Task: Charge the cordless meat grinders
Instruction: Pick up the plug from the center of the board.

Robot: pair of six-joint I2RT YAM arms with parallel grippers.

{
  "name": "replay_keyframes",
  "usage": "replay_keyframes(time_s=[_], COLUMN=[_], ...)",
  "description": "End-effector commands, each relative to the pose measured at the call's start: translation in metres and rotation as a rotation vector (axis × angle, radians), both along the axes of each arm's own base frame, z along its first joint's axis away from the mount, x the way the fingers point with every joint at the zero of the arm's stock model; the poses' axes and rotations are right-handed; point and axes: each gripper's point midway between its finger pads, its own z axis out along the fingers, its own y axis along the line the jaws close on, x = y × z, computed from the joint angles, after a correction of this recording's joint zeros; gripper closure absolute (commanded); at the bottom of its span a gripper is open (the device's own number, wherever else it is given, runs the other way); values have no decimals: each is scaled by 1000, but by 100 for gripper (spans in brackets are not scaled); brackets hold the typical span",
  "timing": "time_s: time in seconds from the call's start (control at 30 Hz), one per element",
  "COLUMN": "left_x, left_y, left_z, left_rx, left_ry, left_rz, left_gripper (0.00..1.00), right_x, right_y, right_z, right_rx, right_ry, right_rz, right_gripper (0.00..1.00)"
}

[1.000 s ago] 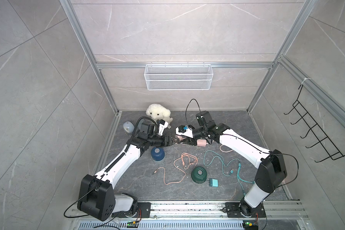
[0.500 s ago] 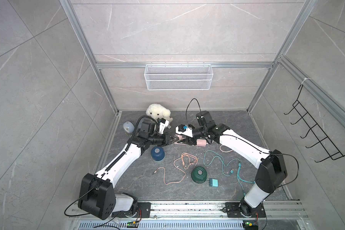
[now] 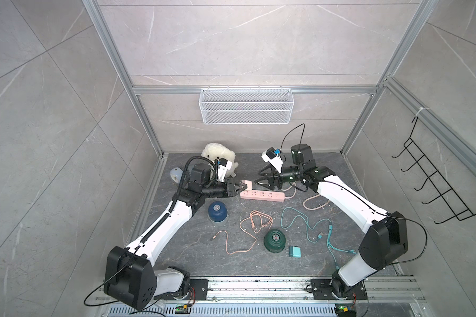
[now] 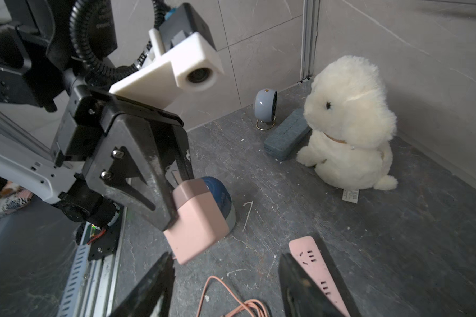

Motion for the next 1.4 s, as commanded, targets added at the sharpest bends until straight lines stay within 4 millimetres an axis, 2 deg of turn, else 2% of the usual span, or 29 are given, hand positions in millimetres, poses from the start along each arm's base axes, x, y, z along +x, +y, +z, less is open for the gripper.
replay_keyframes(time_s=[0.0, 0.13, 0.3, 0.4, 0.6, 0.87, 1.2, 1.37], left_x=[-3, -3, -4, -6, -5, 3, 3, 3], left_y=[-2, -5, -5, -6, -6, -4, -6, -11], left_z=[37, 45, 51, 56, 62, 67, 82, 79], left_rx=[-79, -104, -121, -140, -156, -151, -181, -195], left_ry=[-132, -143, -163, -179, -197, -196, -218, -208], left_rz=[-24, -38, -38, -51, -53, -9, -19, -51], left_gripper=[84, 84, 84, 84, 84, 85, 84, 84], right_x=[-8, -7, -8, -4, -11, -27, -29, -32], right_y=[6, 11, 16, 18, 18, 18, 22, 23], right_z=[22, 23, 43, 46, 64, 57, 35, 43], right_rx=[155, 240, 394, 466, 581, 555, 486, 504], right_ry=[161, 252, 293, 336, 384, 385, 406, 401], right_rz=[16, 39, 96, 133, 240, 277, 233, 257], right_gripper=[36, 35, 36, 38, 43, 41, 44, 52])
